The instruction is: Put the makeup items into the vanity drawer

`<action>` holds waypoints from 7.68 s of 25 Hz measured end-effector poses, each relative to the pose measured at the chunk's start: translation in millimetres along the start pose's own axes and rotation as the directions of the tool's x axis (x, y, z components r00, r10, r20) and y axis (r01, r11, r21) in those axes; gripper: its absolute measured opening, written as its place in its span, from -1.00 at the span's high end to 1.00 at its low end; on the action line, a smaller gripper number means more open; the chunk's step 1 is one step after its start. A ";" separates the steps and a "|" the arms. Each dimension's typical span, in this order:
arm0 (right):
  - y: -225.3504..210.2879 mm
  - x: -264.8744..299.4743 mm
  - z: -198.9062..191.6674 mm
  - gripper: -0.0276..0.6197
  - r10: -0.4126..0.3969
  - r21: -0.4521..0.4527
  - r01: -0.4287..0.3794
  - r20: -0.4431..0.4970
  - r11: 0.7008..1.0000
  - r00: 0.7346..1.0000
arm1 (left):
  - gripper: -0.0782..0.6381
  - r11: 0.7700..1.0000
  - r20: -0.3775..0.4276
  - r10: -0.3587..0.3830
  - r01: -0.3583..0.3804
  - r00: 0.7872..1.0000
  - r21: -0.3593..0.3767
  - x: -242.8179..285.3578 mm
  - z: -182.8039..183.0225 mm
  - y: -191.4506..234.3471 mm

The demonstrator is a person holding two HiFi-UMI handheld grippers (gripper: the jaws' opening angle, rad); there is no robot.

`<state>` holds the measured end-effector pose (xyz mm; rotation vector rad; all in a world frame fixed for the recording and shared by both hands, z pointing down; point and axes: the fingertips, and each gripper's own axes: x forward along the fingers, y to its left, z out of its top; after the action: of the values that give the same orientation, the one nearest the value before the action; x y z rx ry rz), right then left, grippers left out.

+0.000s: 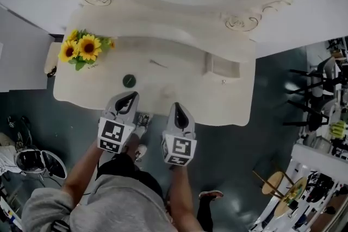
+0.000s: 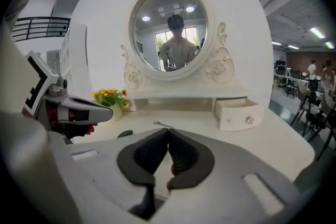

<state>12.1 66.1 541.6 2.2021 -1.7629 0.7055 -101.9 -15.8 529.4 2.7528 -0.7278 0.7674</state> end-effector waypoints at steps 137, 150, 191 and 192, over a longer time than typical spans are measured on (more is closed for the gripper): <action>-117.9 -93.6 169.6 0.90 -0.293 -0.024 0.317 0.322 0.948 0.901 | 0.75 0.961 0.302 -0.212 0.142 0.930 0.238 29.2 211.7 -82.2; -98.2 -77.1 182.2 0.90 -0.227 -0.056 0.259 0.329 0.964 0.917 | 0.75 0.975 0.303 -0.155 0.097 0.940 0.198 23.9 205.5 -57.1; 32.5 159.2 44.6 0.90 0.434 -0.316 -0.483 -0.215 0.817 0.875 | 0.75 0.860 -0.081 0.414 -0.419 0.907 -0.292 36.4 -8.1 81.2; 32.1 162.3 39.0 0.90 0.435 -0.318 -0.489 -0.228 0.812 0.871 | 0.75 0.857 -0.088 0.416 -0.422 0.905 -0.295 38.1 -12.8 80.4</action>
<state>15.7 -97.9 586.1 1.4485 -2.1702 0.5474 -119.8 -96.5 564.5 2.3243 -1.3485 0.6825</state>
